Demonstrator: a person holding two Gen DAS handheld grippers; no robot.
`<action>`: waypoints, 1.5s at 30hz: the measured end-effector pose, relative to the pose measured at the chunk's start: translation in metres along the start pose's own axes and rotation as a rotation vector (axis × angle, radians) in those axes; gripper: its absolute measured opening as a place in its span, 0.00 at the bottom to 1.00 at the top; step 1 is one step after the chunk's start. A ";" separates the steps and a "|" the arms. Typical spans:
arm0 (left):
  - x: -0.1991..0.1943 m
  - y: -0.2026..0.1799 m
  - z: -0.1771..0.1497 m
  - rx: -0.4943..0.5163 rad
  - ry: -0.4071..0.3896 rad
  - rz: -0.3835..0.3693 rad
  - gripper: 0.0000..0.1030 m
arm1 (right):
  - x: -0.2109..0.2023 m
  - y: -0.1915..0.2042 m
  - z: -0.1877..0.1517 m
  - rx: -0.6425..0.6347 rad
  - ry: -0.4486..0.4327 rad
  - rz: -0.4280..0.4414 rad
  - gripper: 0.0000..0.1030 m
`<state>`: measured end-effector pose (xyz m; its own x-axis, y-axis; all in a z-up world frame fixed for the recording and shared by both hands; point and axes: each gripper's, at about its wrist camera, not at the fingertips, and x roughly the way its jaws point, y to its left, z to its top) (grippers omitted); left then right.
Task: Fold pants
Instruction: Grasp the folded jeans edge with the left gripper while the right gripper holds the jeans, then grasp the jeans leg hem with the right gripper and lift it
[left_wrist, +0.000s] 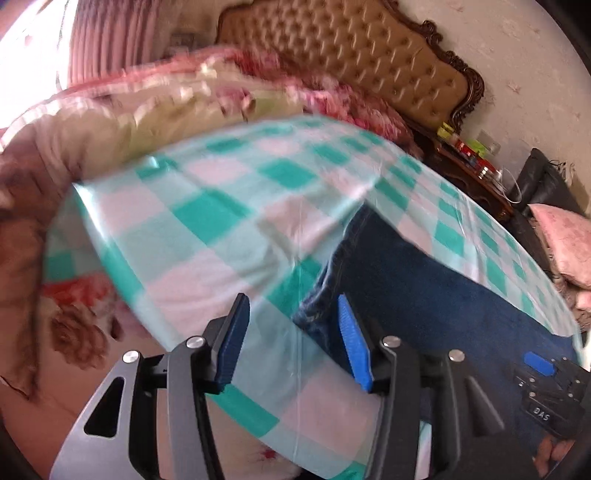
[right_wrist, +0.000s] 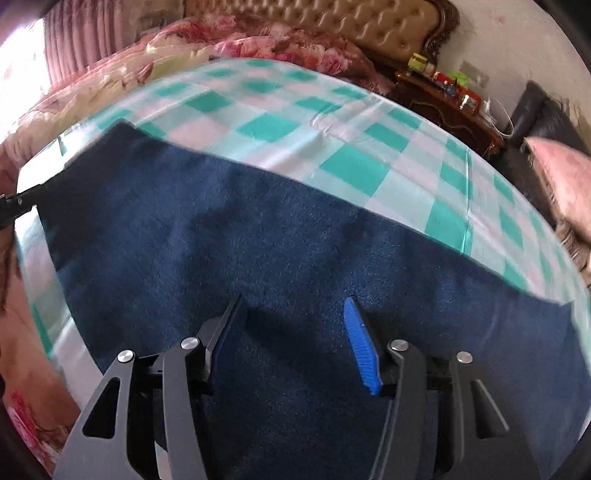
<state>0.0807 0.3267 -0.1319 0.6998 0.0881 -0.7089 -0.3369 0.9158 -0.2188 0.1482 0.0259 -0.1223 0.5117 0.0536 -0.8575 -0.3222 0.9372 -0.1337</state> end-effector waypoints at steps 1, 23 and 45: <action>-0.006 -0.008 0.002 0.022 -0.025 -0.004 0.47 | 0.000 0.001 -0.001 -0.001 -0.003 0.000 0.51; 0.060 -0.195 -0.020 0.580 0.199 -0.367 0.40 | -0.050 0.010 -0.046 0.009 -0.042 0.183 0.68; 0.018 0.016 -0.007 -0.074 0.129 -0.167 0.34 | -0.037 0.014 -0.064 -0.029 -0.015 0.154 0.69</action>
<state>0.0829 0.3403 -0.1530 0.6647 -0.1175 -0.7378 -0.2720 0.8817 -0.3855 0.0739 0.0144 -0.1244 0.4663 0.2016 -0.8613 -0.4205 0.9072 -0.0153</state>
